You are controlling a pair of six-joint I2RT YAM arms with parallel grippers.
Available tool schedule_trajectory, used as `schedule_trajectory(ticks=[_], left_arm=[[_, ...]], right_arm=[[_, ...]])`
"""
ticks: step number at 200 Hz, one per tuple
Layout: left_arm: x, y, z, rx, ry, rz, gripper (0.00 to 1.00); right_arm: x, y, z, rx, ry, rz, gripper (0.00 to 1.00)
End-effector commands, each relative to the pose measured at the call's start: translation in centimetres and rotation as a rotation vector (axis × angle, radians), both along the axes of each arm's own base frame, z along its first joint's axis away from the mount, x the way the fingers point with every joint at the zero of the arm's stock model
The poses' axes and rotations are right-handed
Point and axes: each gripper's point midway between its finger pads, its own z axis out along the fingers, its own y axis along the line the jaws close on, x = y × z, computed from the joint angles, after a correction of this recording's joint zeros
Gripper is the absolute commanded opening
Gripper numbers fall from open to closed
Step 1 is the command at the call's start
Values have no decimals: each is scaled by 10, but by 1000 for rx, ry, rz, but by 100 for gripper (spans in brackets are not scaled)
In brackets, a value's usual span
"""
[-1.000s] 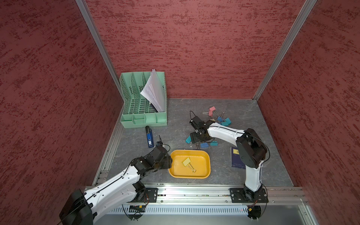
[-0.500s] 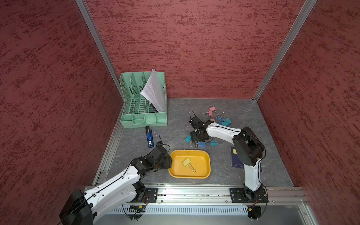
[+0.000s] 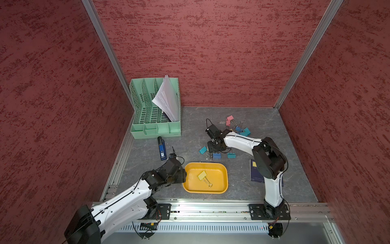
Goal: Put the binder clips in the storage box
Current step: Pick up the binder clip at the center of the board.
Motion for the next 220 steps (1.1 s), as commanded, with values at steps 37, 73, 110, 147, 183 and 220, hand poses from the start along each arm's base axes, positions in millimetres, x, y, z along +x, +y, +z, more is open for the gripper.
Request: schedule_trajectory(ticks=[37, 73, 110, 147, 183, 220], left_arm=[[1, 0, 0, 5, -12, -6, 71], [1, -1, 0, -2, -14, -12, 71], [0, -2, 1, -3, -16, -18, 71], [0, -2, 2, -9, -21, -23, 70], [-1, -3, 3, -18, -27, -28, 71], [-1, -3, 5, -24, -34, -30, 71]], right_arm=[[5, 3, 31, 60, -30, -50, 74], [6, 9, 25, 87, -8, -103, 75], [8, 17, 26, 93, -3, -135, 76], [6, 25, 18, 72, 20, -148, 77], [2, 21, 7, 40, 33, -165, 77], [2, 20, 1, 26, 38, -171, 77]])
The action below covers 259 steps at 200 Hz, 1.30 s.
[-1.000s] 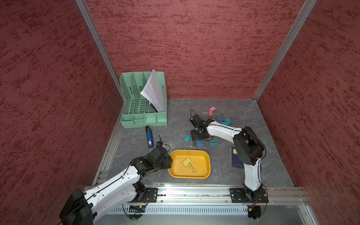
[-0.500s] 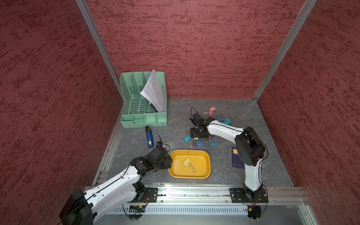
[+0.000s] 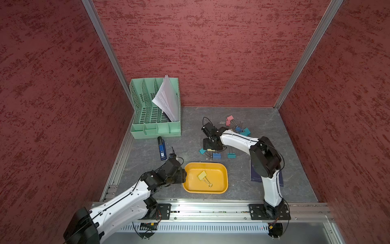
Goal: Put the binder clips in the storage box
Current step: Pick up the binder clip at the center of the board.
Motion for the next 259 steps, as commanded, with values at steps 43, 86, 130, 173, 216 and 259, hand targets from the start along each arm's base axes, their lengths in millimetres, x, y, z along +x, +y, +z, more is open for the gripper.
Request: schedule_trajectory(ticks=[43, 86, 130, 173, 216, 259], left_arm=[[-1, -2, 1, -11, -19, -19, 71], [0, -2, 2, -11, -20, -18, 71], [0, -2, 1, -11, -20, -18, 71], [-1, -1, 1, -10, -19, -17, 71], [-1, -2, 1, -11, -19, -19, 71], [-1, -2, 2, -11, -20, -18, 71]], right_arm=[[1, -5, -11, -45, 3, -23, 76], [4, -4, -19, -57, 6, -28, 69], [9, -8, -19, -75, -5, -28, 65], [11, -10, -22, -89, 1, -20, 58], [14, -11, -13, -94, -29, -15, 50], [21, -12, 7, -91, -89, -3, 45]])
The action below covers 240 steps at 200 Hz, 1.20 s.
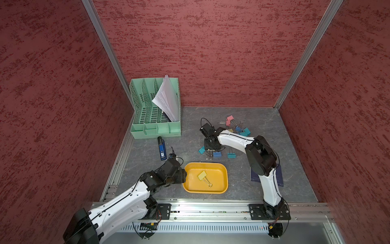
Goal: Put the binder clips in the storage box
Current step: Pick up the binder clip at the center of the board, then place the binder clip in the storage box.
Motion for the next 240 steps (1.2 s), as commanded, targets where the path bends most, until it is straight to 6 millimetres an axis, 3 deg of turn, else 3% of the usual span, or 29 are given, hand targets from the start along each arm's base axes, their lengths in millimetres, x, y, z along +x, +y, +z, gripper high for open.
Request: schedule_trajectory(ticks=[1, 38, 63, 90, 136, 201, 240], left_arm=[[0, -1, 0, -3, -15, -16, 71], [0, -1, 0, -2, -13, -15, 71], [0, -1, 0, 0, -13, -13, 71], [0, -1, 0, 1, -13, -13, 71], [1, -1, -1, 3, -14, -10, 71], [0, 0, -1, 7, -8, -9, 71], [0, 0, -1, 5, -10, -7, 71]], right_arm=[[8, -6, 19, -17, -56, 5, 45], [10, -3, 55, 21, -125, 39, 45], [2, 3, 90, 53, -178, 93, 45], [-22, 16, 124, 95, -214, 182, 45], [-76, 30, 148, 155, -223, 292, 45], [-147, 48, 147, 212, -179, 440, 45], [-178, 32, 105, 155, -126, 459, 46]])
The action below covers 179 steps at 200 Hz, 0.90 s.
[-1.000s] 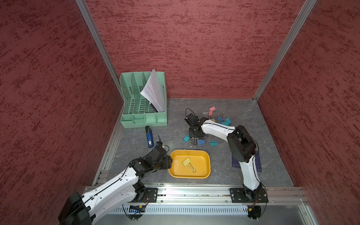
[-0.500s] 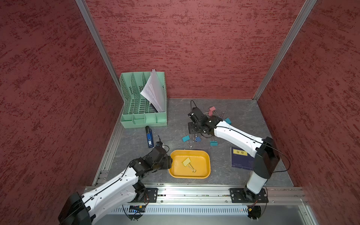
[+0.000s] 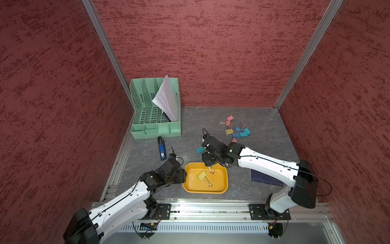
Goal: Put the binder clips in the storage box
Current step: Place the binder clip in the storage box, then pick up the binder clip at the center of the board.
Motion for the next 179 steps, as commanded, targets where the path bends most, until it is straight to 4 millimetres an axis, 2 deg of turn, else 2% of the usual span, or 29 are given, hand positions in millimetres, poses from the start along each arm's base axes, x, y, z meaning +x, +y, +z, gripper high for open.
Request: schedule_trajectory(ticks=[1, 44, 60, 72, 87, 108, 130, 152, 169, 179], left_arm=[[0, 0, -1, 4, -12, -7, 71], [0, 0, 0, 3, -11, -8, 71], [0, 0, 0, 4, -13, -7, 71], [0, 1, -1, 2, -12, -6, 71], [0, 1, 0, 3, -13, -5, 71], [0, 1, -1, 3, -13, -7, 71], [0, 1, 0, 2, -15, -6, 71], [0, 1, 0, 0, -16, -7, 71], [0, 1, 1, -4, -22, -5, 71], [0, 2, 2, -6, -26, -4, 71]], right_arm=[[-14, -7, -14, 0, 17, 0, 46], [-20, -13, -43, -23, 27, 18, 49], [-24, -13, -54, -33, 50, 30, 56], [-27, -13, -60, -35, 68, 34, 65], [-30, -12, -57, -11, 70, 45, 75], [-26, -8, -36, 17, 33, 76, 83], [-5, -2, -9, 20, -20, 97, 84], [38, 0, 10, -49, -78, 57, 84], [63, 14, 12, -44, -80, 74, 84], [76, 22, 6, -46, -77, 85, 85]])
